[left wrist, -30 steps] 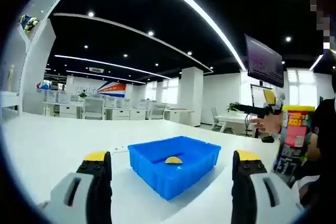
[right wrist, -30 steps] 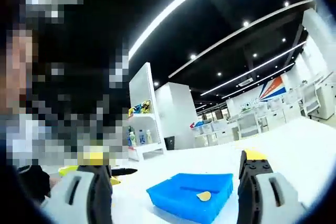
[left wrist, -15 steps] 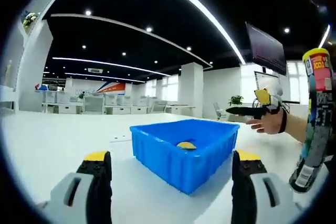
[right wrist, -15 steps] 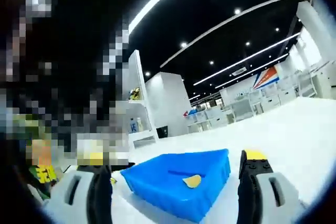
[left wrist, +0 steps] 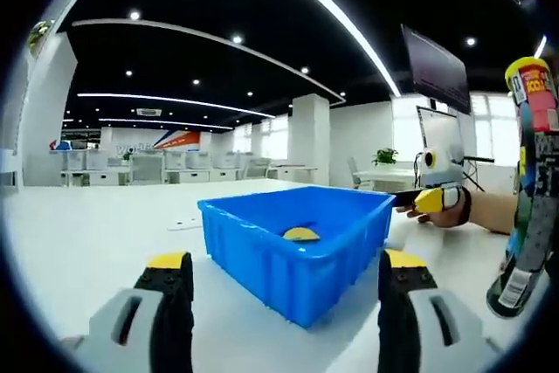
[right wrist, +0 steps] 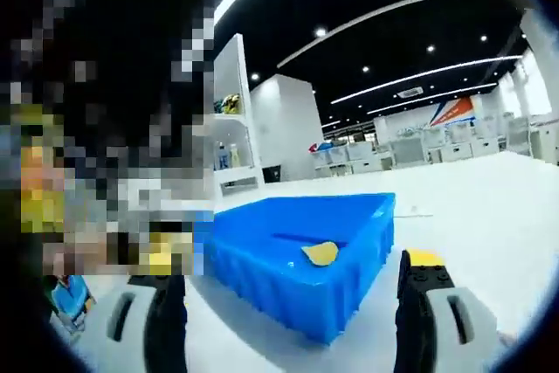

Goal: Open the lid of the chip container on the table, take out the chips, place them into the box in front of the container, and close the lid

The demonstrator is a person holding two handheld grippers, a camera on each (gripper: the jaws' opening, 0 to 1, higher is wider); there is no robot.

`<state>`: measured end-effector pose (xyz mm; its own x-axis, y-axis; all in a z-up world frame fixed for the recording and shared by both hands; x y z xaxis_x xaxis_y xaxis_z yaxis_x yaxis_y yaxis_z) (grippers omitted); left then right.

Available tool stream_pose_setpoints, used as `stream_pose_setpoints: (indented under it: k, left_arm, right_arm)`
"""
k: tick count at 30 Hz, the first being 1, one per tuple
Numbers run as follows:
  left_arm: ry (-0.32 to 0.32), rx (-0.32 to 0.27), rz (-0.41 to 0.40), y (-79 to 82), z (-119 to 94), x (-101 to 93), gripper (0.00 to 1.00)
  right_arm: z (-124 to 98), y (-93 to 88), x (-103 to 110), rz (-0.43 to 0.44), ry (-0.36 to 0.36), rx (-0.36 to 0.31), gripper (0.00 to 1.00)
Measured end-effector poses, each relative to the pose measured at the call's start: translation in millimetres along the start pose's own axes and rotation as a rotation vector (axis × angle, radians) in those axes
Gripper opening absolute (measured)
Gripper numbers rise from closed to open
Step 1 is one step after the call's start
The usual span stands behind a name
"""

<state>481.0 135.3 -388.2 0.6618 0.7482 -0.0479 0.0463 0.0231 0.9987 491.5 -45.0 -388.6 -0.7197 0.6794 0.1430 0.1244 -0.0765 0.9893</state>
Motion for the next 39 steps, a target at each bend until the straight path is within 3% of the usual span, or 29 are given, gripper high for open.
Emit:
stream_pose_setpoints:
  k: [2,6,10,12,13,15,16,17,25,29,35,37,39]
  left_arm:
    - [0.000,0.011,-0.001,-1.8,-1,-1.8,0.76]
    - [-0.001,0.011,0.004,-1.2,0,-8.1,0.74]
    - [0.008,0.009,0.034,-2.2,3,-14.5,0.68]
    - [0.007,0.013,0.036,-2.5,3,-16.0,0.58]
    - [0.008,0.012,0.021,-3.4,2,-12.2,0.46]
    - [0.013,0.017,0.009,-2.9,3,-12.0,0.41]
    - [0.025,0.018,0.008,-3.0,3,-11.0,0.41]
    - [0.031,0.017,0.010,-2.9,5,-10.5,0.41]
    - [0.083,0.034,0.085,-1.4,5,2.3,0.39]
    - [0.063,0.041,0.070,-2.0,4,-0.1,0.38]
    - [0.050,-0.007,0.071,9.0,1,-4.4,0.38]
    - [0.055,-0.016,0.071,13.1,1,-4.0,0.36]
    - [0.056,-0.011,0.098,14.5,0,-6.1,0.36]
  right_arm:
    - [3,-3.2,-1,-0.002,-0.005,0.007,0.97]
    - [3,-4.4,-2,-0.009,-0.014,0.019,0.88]
    - [0,-7.3,-5,-0.006,-0.030,0.043,0.65]
    - [-3,-9.6,-10,-0.014,-0.062,0.062,0.57]
    - [-4,-10.3,-12,-0.017,-0.072,0.069,0.53]
    - [-5,-11.7,-14,-0.019,-0.079,0.081,0.49]
    - [-8,-14.6,-23,-0.044,-0.135,0.105,0.42]
    - [-5,-13.8,-18,-0.087,-0.095,0.100,0.41]
    - [-9,-11.0,-15,-0.146,-0.100,0.110,0.30]
    - [-11,-12.4,-10,-0.159,-0.095,0.115,0.28]
    - [-14,0.6,-7,-0.204,-0.091,0.059,0.27]
    - [-14,5.4,-9,-0.223,-0.097,0.046,0.20]
    - [-14,11.8,-10,-0.223,-0.117,0.035,0.20]
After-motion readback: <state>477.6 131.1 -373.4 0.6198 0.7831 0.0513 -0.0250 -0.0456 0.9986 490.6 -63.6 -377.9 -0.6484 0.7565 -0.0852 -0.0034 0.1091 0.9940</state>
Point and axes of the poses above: the point that each gripper's makers call its tool centre point, and the gripper's own axes: z roughly forward along the fingers, x roughly to its left, y roughly out of its top, the point moved 2 cm from there along -z, roughly backward along the fingers, and after that the axes turned 1 degree about -y, right-handed, at the moved point
